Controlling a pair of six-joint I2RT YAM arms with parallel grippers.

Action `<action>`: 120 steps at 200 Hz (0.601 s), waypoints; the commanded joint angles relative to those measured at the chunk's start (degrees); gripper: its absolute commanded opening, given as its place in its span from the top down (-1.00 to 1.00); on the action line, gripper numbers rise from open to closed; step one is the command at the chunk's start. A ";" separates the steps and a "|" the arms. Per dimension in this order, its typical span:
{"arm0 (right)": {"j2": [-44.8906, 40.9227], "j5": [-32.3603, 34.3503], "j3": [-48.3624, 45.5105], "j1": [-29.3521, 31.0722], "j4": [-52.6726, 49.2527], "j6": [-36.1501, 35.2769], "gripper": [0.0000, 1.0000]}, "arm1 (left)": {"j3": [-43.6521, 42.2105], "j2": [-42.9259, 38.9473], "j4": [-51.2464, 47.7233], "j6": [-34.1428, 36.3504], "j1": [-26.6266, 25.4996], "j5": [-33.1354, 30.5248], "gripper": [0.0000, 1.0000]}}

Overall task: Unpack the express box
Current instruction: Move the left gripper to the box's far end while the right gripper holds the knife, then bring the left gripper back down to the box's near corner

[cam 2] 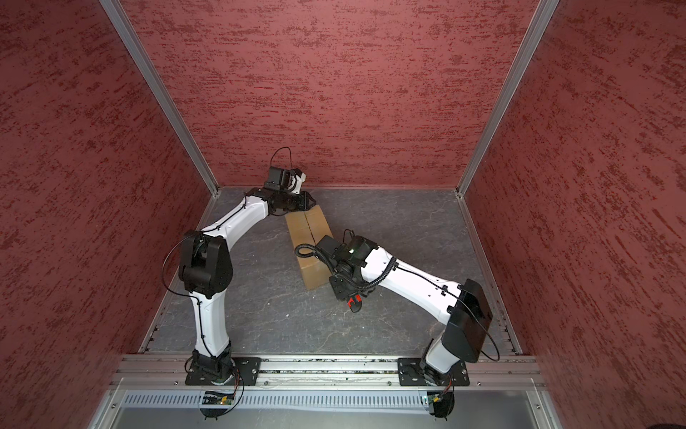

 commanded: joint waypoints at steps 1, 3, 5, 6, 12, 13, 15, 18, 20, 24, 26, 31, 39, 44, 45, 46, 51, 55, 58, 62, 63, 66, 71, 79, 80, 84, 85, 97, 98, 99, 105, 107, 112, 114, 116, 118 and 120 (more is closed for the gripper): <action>0.56 0.88 2.27 -0.57 0.69 -0.56 0.91 | -1.27 -1.08 -0.59 0.49 -0.91 1.23 0.25; 0.60 0.88 2.32 -0.58 0.65 -0.46 0.91 | -1.27 -1.08 -0.63 0.50 -0.96 1.23 0.25; 0.64 0.88 2.40 -0.60 0.66 -0.57 0.91 | -1.22 -1.08 -0.64 0.50 -0.99 1.21 0.25; 0.64 0.88 2.37 -0.59 0.68 -0.60 0.91 | -1.30 -1.08 -0.65 0.46 -1.00 1.22 0.25; 0.78 0.79 2.42 -0.58 0.65 -0.64 0.91 | -1.36 -1.08 -0.60 0.35 -0.98 1.31 0.25; 0.80 0.79 2.43 -0.58 0.63 -0.68 0.91 | -1.41 -1.08 -0.59 0.29 -0.99 1.31 0.25; 0.82 0.77 2.43 -0.58 0.68 -0.76 0.91 | -1.41 -1.08 -0.65 0.32 -0.96 1.32 0.25; 0.87 0.79 2.57 -0.58 0.66 -0.74 0.91 | -1.47 -1.08 -0.67 0.28 -1.00 1.32 0.25; 0.97 0.75 2.55 -0.65 0.67 -0.82 0.91 | -1.51 -1.03 -0.65 0.25 -0.96 1.38 0.25; 0.97 0.75 2.56 -0.67 0.66 -0.81 0.91 | -1.63 -1.08 -0.59 0.20 -0.94 1.40 0.25; 0.99 0.74 2.59 -0.67 0.73 -0.81 0.91 | -1.71 -1.14 -0.63 0.14 -0.99 1.41 0.25; 1.11 0.76 2.64 -0.67 0.71 -0.83 0.91 | -1.80 -1.20 -0.59 0.03 -0.95 1.41 0.25; 1.09 0.74 2.62 -0.76 0.87 -0.90 0.91 | -2.04 -1.30 -0.52 -0.18 -0.96 1.43 0.25; 1.10 0.67 2.60 -0.76 0.96 -0.90 0.91 | -2.15 -1.34 -0.41 -0.26 -1.00 1.49 0.25; 1.14 0.64 2.60 -0.76 1.00 -0.90 0.91 | -2.20 -1.34 -0.37 -0.28 -1.00 1.49 0.25; 1.16 0.63 2.60 -0.76 1.03 -0.90 0.91 | -2.28 -1.39 -0.34 -0.28 -1.00 1.49 0.25; 1.17 0.66 2.54 -0.82 1.20 -0.90 0.91 | -2.47 -1.49 -0.18 -0.43 -0.94 1.58 0.25; 1.19 0.62 2.55 -0.85 1.27 -0.92 0.91 | -2.66 -1.52 -0.02 -0.55 -1.00 1.66 0.25; 1.19 0.57 2.58 -0.85 1.35 -0.90 0.91 | -2.76 -1.59 0.07 -0.62 -1.00 1.71 0.25; 1.23 0.60 2.53 -0.85 1.40 -0.90 0.91 | -2.87 -1.65 0.17 -0.70 -0.96 1.80 0.25; 1.20 0.56 2.57 -0.85 1.40 -0.90 0.91 | -2.92 -1.67 0.19 -0.71 -0.94 1.82 0.25; 1.20 0.60 2.59 -0.92 1.43 -0.92 0.91 | -3.00 -1.69 0.25 -0.78 -0.96 1.84 0.25; 1.14 0.61 2.54 -0.93 1.50 -0.90 0.91 | -3.13 -1.77 0.37 -0.81 -1.08 1.93 0.25; 1.09 0.56 2.48 -0.95 1.64 -0.81 0.91 | -3.30 -1.87 0.44 -0.97 -1.09 2.02 0.25; 1.13 0.54 2.45 -0.98 1.65 -0.81 0.91 | -3.31 -1.87 0.41 -0.93 -1.13 2.06 0.25; 1.09 0.57 2.44 -0.94 1.66 -0.81 0.91 | -3.36 -1.95 0.46 -0.90 -1.15 2.03 0.25; 1.13 0.59 2.43 -0.94 1.62 -0.81 0.91 | -3.42 -1.95 0.47 -0.90 -1.17 2.03 0.25; 1.09 0.55 2.50 -1.02 1.66 -0.72 0.91 | -3.64 -2.13 0.65 -0.99 -1.26 2.10 0.25; 1.09 0.54 2.55 -1.02 1.62 -0.64 0.91 | -3.66 -2.13 0.69 -0.99 -1.26 2.11 0.25; 1.09 0.53 2.54 -1.02 1.64 -0.77 0.91 | -3.66 -2.13 0.71 -1.03 -1.26 2.11 0.25; 1.09 0.58 2.56 -1.03 1.66 -0.77 0.91 | -3.75 -2.20 0.74 -1.10 -1.34 2.11 0.25; 1.09 0.60 2.57 -1.03 1.62 -0.73 0.91 | -3.80 -2.22 0.71 -1.08 -1.40 2.13 0.25; 1.03 0.57 2.56 -1.02 1.64 -0.73 0.91 | -3.87 -2.22 0.77 -1.08 -1.44 2.19 0.25; 1.03 0.60 2.59 -1.09 1.66 -0.73 0.91 | -3.85 -2.29 0.81 -1.08 -1.44 2.20 0.25; 1.01 0.57 2.54 -1.08 1.66 -0.75 0.91 | -3.84 -2.30 0.82 -1.14 -1.44 2.13 0.25; 1.05 0.54 2.54 -1.10 1.66 -0.73 0.91 | -3.84 -2.31 0.76 -1.18 -1.49 2.18 0.25; 1.02 0.57 2.52 -1.11 1.66 -0.72 0.91 | -3.97 -2.31 0.87 -1.17 -1.52 2.19 0.25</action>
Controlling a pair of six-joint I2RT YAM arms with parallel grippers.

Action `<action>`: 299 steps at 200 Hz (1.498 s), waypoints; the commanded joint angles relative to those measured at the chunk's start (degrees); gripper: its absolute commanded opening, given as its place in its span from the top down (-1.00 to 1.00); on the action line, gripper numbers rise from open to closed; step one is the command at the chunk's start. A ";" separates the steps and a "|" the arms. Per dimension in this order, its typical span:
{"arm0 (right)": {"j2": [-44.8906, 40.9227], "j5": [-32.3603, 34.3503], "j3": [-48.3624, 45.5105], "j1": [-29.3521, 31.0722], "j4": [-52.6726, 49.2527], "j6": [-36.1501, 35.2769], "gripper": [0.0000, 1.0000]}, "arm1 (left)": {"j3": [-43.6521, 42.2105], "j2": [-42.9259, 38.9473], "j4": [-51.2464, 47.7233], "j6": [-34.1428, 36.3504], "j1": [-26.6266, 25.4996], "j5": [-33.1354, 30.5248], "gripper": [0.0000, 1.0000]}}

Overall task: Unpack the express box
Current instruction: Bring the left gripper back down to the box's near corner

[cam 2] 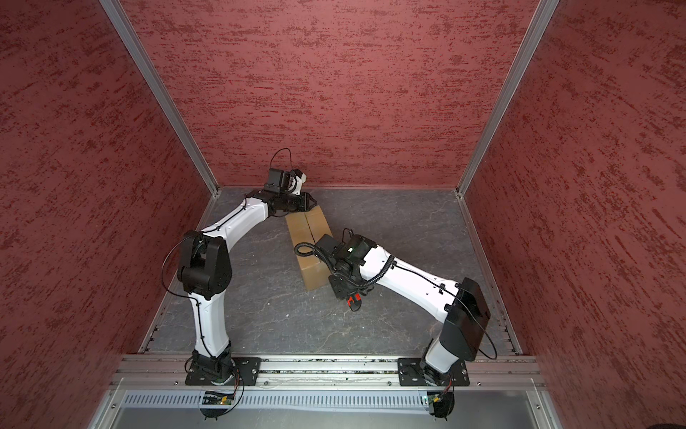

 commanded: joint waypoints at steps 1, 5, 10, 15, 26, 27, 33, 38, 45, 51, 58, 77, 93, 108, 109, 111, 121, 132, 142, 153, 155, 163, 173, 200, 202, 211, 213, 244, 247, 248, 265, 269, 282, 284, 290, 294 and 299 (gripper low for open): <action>0.11 0.62 1.86 -0.61 1.40 0.02 0.91 | -1.68 -1.43 -1.62 -0.60 -1.17 1.47 0.25; 0.11 0.63 1.94 -0.61 1.40 0.03 0.91 | -1.66 -1.48 -1.60 -0.60 -1.17 1.48 0.25; 0.17 0.63 1.95 -0.61 1.47 0.01 0.91 | -1.69 -1.51 -1.60 -0.68 -1.18 1.42 0.25; 0.23 0.63 1.94 -0.61 1.44 -0.05 0.91 | -1.76 -1.52 -1.60 -0.68 -1.25 1.47 0.25; 0.20 0.51 1.79 -0.61 1.52 -0.07 0.91 | -1.83 -1.65 -1.53 -0.77 -1.26 1.51 0.25; 0.19 0.53 1.78 -0.61 1.55 -0.07 0.91 | -1.83 -1.63 -1.52 -0.77 -1.26 1.49 0.25; 0.19 0.53 1.85 -0.61 1.63 -0.04 0.91 | -1.89 -1.70 -1.51 -0.77 -1.27 1.48 0.25; 0.22 0.51 1.72 -0.65 1.66 -0.16 0.91 | -1.94 -1.70 -1.56 -0.82 -1.22 1.43 0.25; 0.21 0.46 1.70 -0.65 1.67 -0.16 0.91 | -1.84 -1.78 -1.56 -0.77 -1.27 1.32 0.24; 0.24 0.38 1.61 -0.63 1.65 -0.19 0.91 | -1.77 -1.87 -1.51 -0.77 -1.19 1.17 0.23; 0.11 0.35 1.42 -0.67 1.67 -0.17 0.91 | -1.48 -1.87 -1.64 -0.77 -1.03 1.12 0.22; -0.10 0.25 1.04 -0.62 1.66 -0.07 0.91 | 0.42 -2.11 -2.95 -0.91 -0.04 0.96 0.20; -0.39 0.23 0.67 -0.69 1.59 0.15 0.91 | 2.41 -2.85 -4.19 -0.82 1.47 0.95 0.17; -0.60 0.27 0.54 -0.70 1.55 0.26 0.91 | 3.73 -4.53 -5.23 -0.77 3.27 1.17 0.15; -0.64 0.23 0.45 -0.70 1.56 0.27 0.91 | 3.76 -4.65 -5.30 -0.77 3.37 1.19 0.15; -0.72 0.27 0.39 -0.70 1.55 0.28 0.91 | 3.83 -4.92 -5.41 -0.77 3.63 1.27 0.15; -0.86 0.37 0.35 -0.70 1.58 0.28 0.91 | 3.82 -6.73 -5.98 -0.86 5.03 1.70 0.14; -0.95 0.43 0.24 -0.70 1.50 0.33 0.91 | 2.44 -9.47 -6.18 -1.08 6.44 2.15 0.14; -1.11 0.51 0.14 -0.70 1.58 0.37 0.91 | -0.29 -13.16 -5.89 -1.53 7.58 2.34 0.14; -1.13 0.48 0.14 -0.70 1.59 0.37 0.91 | -5.14 -17.78 -4.87 -2.52 8.66 2.76 0.15; -1.13 0.53 0.16 -0.70 1.63 0.30 0.91 | -6.15 -18.73 -4.68 -2.70 8.82 2.85 0.15; -1.13 0.55 0.03 -0.69 1.62 0.44 0.91 | -10.71 -22.63 -3.76 -3.74 9.14 2.95 0.16; -1.13 0.53 0.13 -0.72 1.61 0.35 0.91 | -16.70 -27.72 -2.63 -4.70 9.13 3.04 0.18; -1.05 0.64 0.36 -0.70 1.52 0.14 0.91 | -31.85 -40.38 -1.91 -7.63 7.75 2.23 0.20; -1.04 0.57 0.43 -0.70 1.50 0.14 0.91 | -32.80 -41.21 -1.88 -7.85 7.71 2.26 0.20; -0.86 0.60 0.56 -0.74 1.39 0.02 0.91 | -36.54 -44.42 -2.39 -8.28 6.79 1.98 0.20; -0.86 0.56 0.68 -0.71 1.40 -0.05 0.91 | -37.12 -45.01 -2.68 -8.25 6.46 1.76 0.20; -0.70 0.80 1.00 -0.70 1.14 -0.11 0.91 | -43.49 -51.18 -8.51 -7.16 3.82 -1.68 0.24; -0.82 0.80 0.92 -0.70 1.13 -0.07 0.91 | -44.09 -51.64 -8.88 -7.11 3.56 -1.95 0.25; -0.84 0.81 0.95 -0.70 1.13 -0.07 0.91 | -44.27 -51.76 -8.93 -7.15 3.52 -2.00 0.26; -0.96 0.77 0.79 -0.70 1.20 0.01 0.91 | -47.04 -53.24 -9.60 -7.92 2.73 -1.86 0.28; -0.91 0.74 0.78 -0.70 1.15 0.02 0.91 | -47.52 -53.29 -9.54 -8.16 2.26 -1.86 0.28; -0.70 0.70 0.79 -0.70 1.04 -0.02 0.91 | -48.97 -52.95 -8.76 -9.08 0.72 -2.30 0.28; -0.69 0.67 0.78 -0.70 1.05 -0.01 0.91 | -49.19 -52.76 -8.56 -9.26 0.52 -2.30 0.28; -0.60 0.67 0.78 -0.70 1.00 -0.11 0.91 | -49.58 -52.24 -8.07 -9.74 -0.24 -2.16 0.28; -0.60 0.72 0.86 -0.70 0.96 -0.07 0.91 | -49.75 -51.84 -7.60 -10.08 -0.77 -2.01 0.28; -0.56 0.80 0.83 -0.70 0.88 -0.06 0.91 | -49.94 -51.30 -7.06 -10.45 -1.51 -1.95 0.28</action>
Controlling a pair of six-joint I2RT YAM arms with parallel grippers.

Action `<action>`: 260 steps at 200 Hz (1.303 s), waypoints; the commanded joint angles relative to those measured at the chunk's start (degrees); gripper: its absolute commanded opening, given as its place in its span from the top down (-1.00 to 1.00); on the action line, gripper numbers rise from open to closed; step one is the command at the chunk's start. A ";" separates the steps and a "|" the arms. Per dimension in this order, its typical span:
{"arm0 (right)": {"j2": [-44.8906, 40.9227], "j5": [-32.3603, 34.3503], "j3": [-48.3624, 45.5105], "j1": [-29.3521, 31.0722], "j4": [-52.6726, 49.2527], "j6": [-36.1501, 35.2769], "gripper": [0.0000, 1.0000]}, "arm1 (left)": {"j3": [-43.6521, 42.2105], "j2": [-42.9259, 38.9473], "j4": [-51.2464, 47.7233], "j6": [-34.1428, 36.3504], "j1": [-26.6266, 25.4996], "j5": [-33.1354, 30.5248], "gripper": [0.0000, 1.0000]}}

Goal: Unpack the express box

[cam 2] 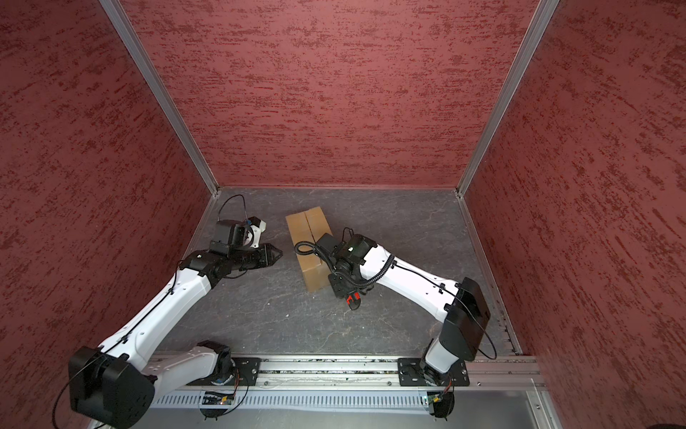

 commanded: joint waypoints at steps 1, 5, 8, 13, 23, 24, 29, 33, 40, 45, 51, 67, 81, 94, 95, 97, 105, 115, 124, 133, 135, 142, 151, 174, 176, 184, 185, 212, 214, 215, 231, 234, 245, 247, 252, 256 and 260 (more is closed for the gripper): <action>-0.65 0.85 0.88 -0.37 0.11 -0.06 0.91 | -1.27 1.19 1.65 -2.23 -2.86 -0.51 0.28; -0.66 0.86 0.84 -0.41 0.07 -0.06 0.91 | -1.25 1.63 1.99 -2.46 -3.57 -0.59 0.28; -0.67 0.81 0.95 -0.41 0.05 -0.18 0.91 | -1.25 1.98 2.21 -2.58 -3.99 -0.74 0.28; -0.55 0.79 0.99 -0.37 0.06 -0.16 0.91 | -1.15 2.51 2.56 -2.80 -4.77 -0.98 0.29; -0.58 0.81 1.04 -0.37 -0.06 -0.22 0.91 | -0.89 3.41 3.24 -3.10 -5.98 -1.20 0.29; -0.58 0.81 1.04 -0.37 -0.06 -0.22 0.91 | -0.83 3.45 3.28 -3.15 -6.09 -1.16 0.28; -0.58 0.85 1.09 -0.37 -0.07 -0.16 0.91 | -0.70 3.92 3.47 -3.23 -6.51 -1.19 0.29; -0.58 0.86 1.06 -0.37 -0.07 -0.18 0.91 | -0.54 4.29 3.56 -3.34 -6.99 -1.29 0.29; -0.58 0.80 1.05 -0.37 -0.07 -0.15 0.91 | -0.38 4.74 3.80 -3.51 -7.52 -1.45 0.28; -0.58 0.81 1.05 -0.37 -0.07 -0.20 0.91 | -0.27 5.01 3.91 -3.52 -7.96 -1.54 0.29; -0.50 0.79 1.09 -0.37 0.00 -0.21 0.91 | -0.10 5.31 3.93 -3.55 -8.41 -1.67 0.29; -0.29 0.58 1.14 -0.37 0.07 -0.34 0.91 | 0.14 5.90 3.80 -3.67 -9.43 -2.38 0.29; -0.13 0.57 1.23 -0.37 0.11 -0.52 0.92 | 0.24 6.22 3.85 -3.65 -9.80 -2.49 0.29; 0.14 0.49 1.45 -0.37 0.03 -0.74 0.92 | 0.30 6.61 4.02 -3.67 -10.07 -2.60 0.29; 0.13 0.50 1.45 -0.37 0.03 -0.76 0.92 | 0.29 6.68 4.06 -3.65 -10.07 -2.57 0.29; 0.17 0.50 1.53 -0.37 0.02 -0.75 0.91 | 0.35 6.80 4.08 -3.70 -10.14 -2.54 0.29; 0.38 0.50 1.75 -0.37 -0.13 -0.86 0.92 | 0.46 7.13 4.11 -3.72 -10.32 -2.53 0.29; 0.52 0.48 1.96 -0.41 -0.15 -1.04 0.92 | 0.66 7.43 4.26 -3.86 -10.63 -2.55 0.29; 0.73 0.41 2.28 -0.43 -0.29 -1.04 0.92 | 0.79 7.64 4.37 -4.03 -10.92 -2.53 0.29; 0.74 0.42 2.42 -0.38 -0.30 -1.12 0.92 | 0.95 7.97 4.53 -4.15 -11.25 -2.53 0.29; 0.83 0.28 2.46 -0.37 -0.32 -1.14 0.92 | 0.98 8.00 4.59 -4.16 -11.33 -2.53 0.29; 0.91 0.30 2.54 -0.37 -0.26 -1.20 0.92 | 1.12 8.22 4.72 -4.25 -11.56 -2.62 0.29; 1.08 0.19 2.66 -0.37 -0.24 -1.27 0.92 | 1.30 8.41 4.87 -4.42 -11.91 -2.72 0.29; 1.27 -0.01 2.85 -0.37 -0.20 -1.47 0.92 | 1.68 8.70 5.01 -4.82 -12.70 -3.27 0.29; 1.27 0.05 2.85 -0.37 -0.17 -1.47 0.92 | 1.69 8.75 5.06 -4.85 -12.82 -3.35 0.29; 1.29 0.06 2.94 -0.37 -0.16 -1.47 0.92 | 1.78 8.81 5.12 -5.08 -13.05 -3.49 0.29; 1.28 0.02 2.98 -0.41 -0.16 -1.47 0.92 | 1.78 8.83 5.18 -5.10 -13.10 -3.49 0.29; 1.29 -0.22 3.16 -0.37 -0.03 -1.65 0.92 | 2.17 9.43 5.47 -5.44 -13.90 -4.05 0.29; 1.29 -0.20 3.13 -0.37 -0.01 -1.65 0.92 | 2.18 9.51 5.48 -5.47 -13.93 -4.07 0.29; 1.33 -0.20 3.12 -0.37 0.00 -1.65 0.92 | 2.16 9.53 5.50 -5.47 -13.93 -4.09 0.29; 1.28 -0.37 3.03 -0.37 0.10 -1.82 0.92 | 2.22 9.92 5.71 -5.77 -14.20 -4.24 0.29; 1.27 -0.42 3.03 -0.37 0.11 -1.83 0.92 | 2.22 9.99 5.77 -5.81 -14.28 -4.28 0.29; 1.27 -0.55 3.03 -0.34 0.02 -2.00 0.92 | 2.38 10.13 5.85 -5.94 -14.46 -4.42 0.29; 1.38 -0.55 3.03 -0.32 0.02 -2.00 0.92 | 2.39 10.14 5.84 -5.99 -14.44 -4.41 0.29; 1.37 -0.55 3.03 -0.28 0.00 -2.09 0.92 | 2.39 10.11 5.95 -5.92 -14.47 -4.50 0.29; 1.38 -0.62 3.03 -0.28 -0.02 -2.13 0.92 | 2.47 10.22 6.03 -6.01 -14.47 -4.49 0.29; 1.40 -0.64 3.03 -0.32 0.02 -2.17 0.92 | 2.54 10.30 6.04 -6.07 -14.45 -4.59 0.29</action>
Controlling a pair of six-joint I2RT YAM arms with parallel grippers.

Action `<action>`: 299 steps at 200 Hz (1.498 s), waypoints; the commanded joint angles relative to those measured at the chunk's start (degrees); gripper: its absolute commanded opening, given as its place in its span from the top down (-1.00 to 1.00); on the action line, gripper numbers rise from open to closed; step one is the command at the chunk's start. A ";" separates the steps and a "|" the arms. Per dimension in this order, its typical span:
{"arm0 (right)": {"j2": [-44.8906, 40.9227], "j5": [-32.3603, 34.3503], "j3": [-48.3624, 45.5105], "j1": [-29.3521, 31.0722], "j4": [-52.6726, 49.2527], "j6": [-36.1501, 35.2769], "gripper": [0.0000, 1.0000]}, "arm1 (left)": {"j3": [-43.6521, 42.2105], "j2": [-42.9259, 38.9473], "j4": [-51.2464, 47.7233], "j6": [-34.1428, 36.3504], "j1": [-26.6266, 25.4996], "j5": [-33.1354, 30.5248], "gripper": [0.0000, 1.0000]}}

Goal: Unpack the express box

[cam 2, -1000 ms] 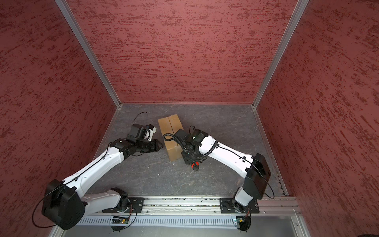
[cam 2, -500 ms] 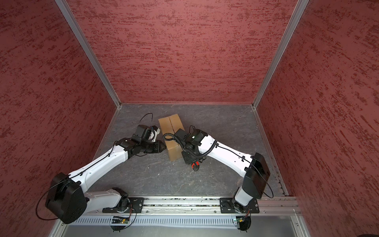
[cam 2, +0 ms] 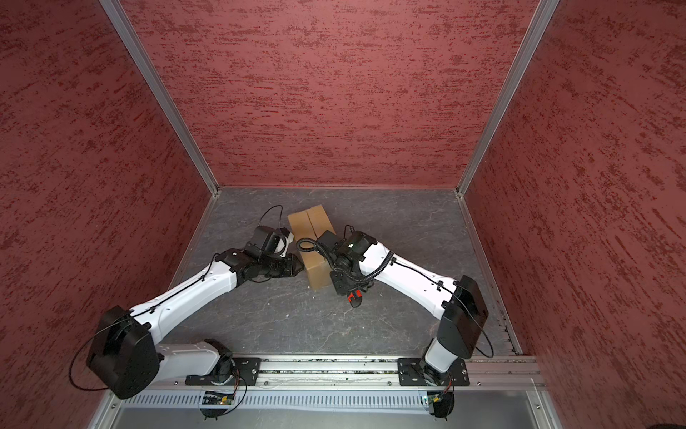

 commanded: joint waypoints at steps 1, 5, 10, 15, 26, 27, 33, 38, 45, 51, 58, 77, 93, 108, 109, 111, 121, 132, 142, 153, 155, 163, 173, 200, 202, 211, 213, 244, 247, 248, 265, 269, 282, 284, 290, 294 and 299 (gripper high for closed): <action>0.35 -0.70 1.91 0.35 1.29 -1.74 0.92 | 1.90 0.60 2.98 -0.37 -0.97 0.54 0.29; 0.41 -0.77 1.91 0.37 1.29 -1.83 0.92 | 1.95 0.60 2.98 -0.39 -0.96 0.45 0.29; 0.42 -0.87 1.96 0.38 1.37 -1.89 0.92 | 2.08 0.69 2.97 -0.40 -0.98 0.35 0.29; 0.43 -0.95 1.96 0.38 1.38 -1.92 0.92 | 2.24 0.81 2.98 -0.41 -0.98 0.25 0.29; 0.55 -1.04 1.91 0.38 1.38 -2.00 0.92 | 2.52 1.01 3.07 -0.45 -0.98 0.24 0.29; 0.57 -1.09 1.87 0.38 1.42 -2.00 0.92 | 2.57 1.04 3.07 -0.44 -0.98 0.25 0.29; 0.60 -1.13 1.83 0.38 1.45 -2.11 0.92 | 2.71 1.14 3.15 -0.45 -0.93 0.18 0.29; 0.59 -1.21 1.83 0.38 1.46 -2.18 0.92 | 2.79 1.21 3.09 -0.47 -0.98 0.14 0.29; 0.60 -1.31 1.76 0.38 1.55 -2.18 0.92 | 2.96 1.40 3.23 -0.50 -0.94 0.09 0.29; 0.59 -1.36 1.78 0.38 1.55 -2.27 0.93 | 3.04 1.46 3.24 -0.52 -0.97 -0.01 0.29; 0.60 -1.45 1.73 0.38 1.61 -2.37 0.93 | 3.09 1.54 3.40 -0.56 -0.98 -0.13 0.29; 0.65 -1.53 1.65 0.46 1.55 -2.57 0.93 | 3.40 1.94 3.49 -0.53 -0.96 -0.19 0.29; 0.64 -1.41 1.67 0.46 1.55 -2.62 0.93 | 3.58 2.21 3.68 -0.58 -0.96 -0.22 0.29; 0.69 -1.50 1.65 0.46 1.56 -2.71 0.93 | 3.68 2.38 3.77 -0.63 -0.98 -0.19 0.29; 0.69 -1.54 1.65 0.46 1.60 -2.71 0.93 | 3.67 2.38 3.77 -0.62 -0.98 -0.19 0.29; 0.68 -1.55 1.67 0.46 1.61 -2.71 0.93 | 3.67 2.38 3.77 -0.63 -0.98 -0.19 0.29; 0.77 -1.52 1.68 0.46 1.64 -2.70 0.93 | 3.63 2.41 3.90 -0.65 -0.98 -0.10 0.29; 0.77 -1.63 1.76 0.47 1.72 -2.71 0.93 | 3.73 2.38 4.03 -0.71 -0.98 -0.16 0.29; 0.83 -1.68 1.85 0.46 1.86 -2.76 0.93 | 3.77 2.52 4.12 -0.77 -0.98 -0.14 0.29; 0.98 -1.70 1.91 0.46 1.78 -2.82 0.93 | 3.76 2.65 4.30 -0.78 -0.98 -0.05 0.29; 1.02 -1.70 1.95 0.46 1.81 -2.87 0.93 | 3.76 2.69 4.35 -0.78 -0.98 -0.09 0.29; 1.11 -1.74 2.08 0.46 1.71 -2.88 0.93 | 3.76 2.77 4.43 -0.91 -0.98 0.03 0.29; 1.25 -1.68 2.33 0.46 1.55 -3.01 0.93 | 3.63 2.79 4.56 -0.96 -1.05 0.04 0.29; 1.64 -1.71 3.02 0.46 1.38 -3.12 0.93 | 3.36 2.57 4.87 -1.22 -1.07 0.09 0.29; 1.78 -1.70 3.07 0.46 1.38 -3.14 0.93 | 3.35 2.52 4.86 -1.22 -1.07 0.10 0.29; 1.95 -1.70 3.28 0.46 1.25 -3.15 0.93 | 3.32 2.39 4.99 -1.31 -1.07 0.21 0.29; 1.99 -1.68 3.37 0.46 1.21 -3.15 0.93 | 3.36 2.38 5.00 -1.37 -1.07 0.24 0.29; 2.51 -1.76 3.82 0.63 1.07 -3.34 0.93 | 3.58 2.23 5.24 -1.72 -1.29 0.30 0.29; 2.52 -1.76 3.85 0.64 1.06 -3.33 0.93 | 3.63 2.24 5.32 -1.77 -1.32 0.34 0.29; 2.52 -1.80 3.89 0.64 1.09 -3.32 0.93 | 3.60 2.23 5.38 -1.80 -1.32 0.34 0.29; 2.83 -1.80 4.10 0.73 0.94 -3.42 0.93 | 3.32 2.20 5.85 -2.24 -1.42 0.51 0.29; 2.87 -1.77 4.19 0.73 0.90 -3.43 0.93 | 3.36 2.14 5.93 -2.27 -1.42 0.52 0.29; 3.17 -1.85 4.38 0.68 0.78 -3.50 0.93 | 3.32 2.12 6.30 -2.58 -1.59 0.69 0.29; 3.19 -1.89 4.46 0.72 0.77 -3.50 0.93 | 3.32 2.19 6.36 -2.66 -1.60 0.74 0.29; 3.23 -1.85 4.54 0.81 0.71 -3.52 0.93 | 3.45 2.24 6.45 -2.71 -1.68 0.83 0.29; 3.27 -1.92 4.61 0.80 0.71 -3.50 0.93 | 3.41 2.21 6.61 -2.82 -1.77 0.87 0.29; 3.32 -1.91 4.70 0.82 0.71 -3.50 0.93 | 3.47 2.33 6.65 -2.87 -1.85 0.79 0.29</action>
